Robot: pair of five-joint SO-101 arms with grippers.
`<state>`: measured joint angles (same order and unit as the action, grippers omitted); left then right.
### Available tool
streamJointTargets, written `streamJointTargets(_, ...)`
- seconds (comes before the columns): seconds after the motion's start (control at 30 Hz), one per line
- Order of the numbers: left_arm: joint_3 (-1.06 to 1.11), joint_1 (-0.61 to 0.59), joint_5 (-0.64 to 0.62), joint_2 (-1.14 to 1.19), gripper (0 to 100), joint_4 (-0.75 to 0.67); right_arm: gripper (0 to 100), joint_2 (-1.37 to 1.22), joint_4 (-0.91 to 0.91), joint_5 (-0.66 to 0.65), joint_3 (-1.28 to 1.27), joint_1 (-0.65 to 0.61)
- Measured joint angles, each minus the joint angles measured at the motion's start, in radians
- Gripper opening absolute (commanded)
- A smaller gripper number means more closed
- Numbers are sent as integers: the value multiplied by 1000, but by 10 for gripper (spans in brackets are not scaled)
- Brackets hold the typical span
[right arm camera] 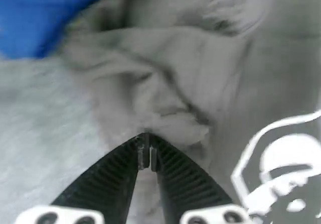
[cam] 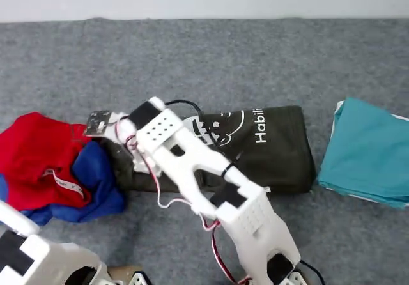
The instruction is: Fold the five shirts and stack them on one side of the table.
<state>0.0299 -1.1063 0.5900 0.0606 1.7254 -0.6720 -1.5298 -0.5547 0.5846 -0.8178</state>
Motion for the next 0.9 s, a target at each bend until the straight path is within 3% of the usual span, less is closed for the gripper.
streamJointTargets(0.27,3,0,0,-3,16,-5,15,-14,120,-18,80,87)
streamJointTargets(0.67,3,0,0,-3,16,-5,13,-15,-216,28,215,84)
streamJointTargets(0.9,3,8,0,-127,16,-5,15,-123,-64,28,216,84)
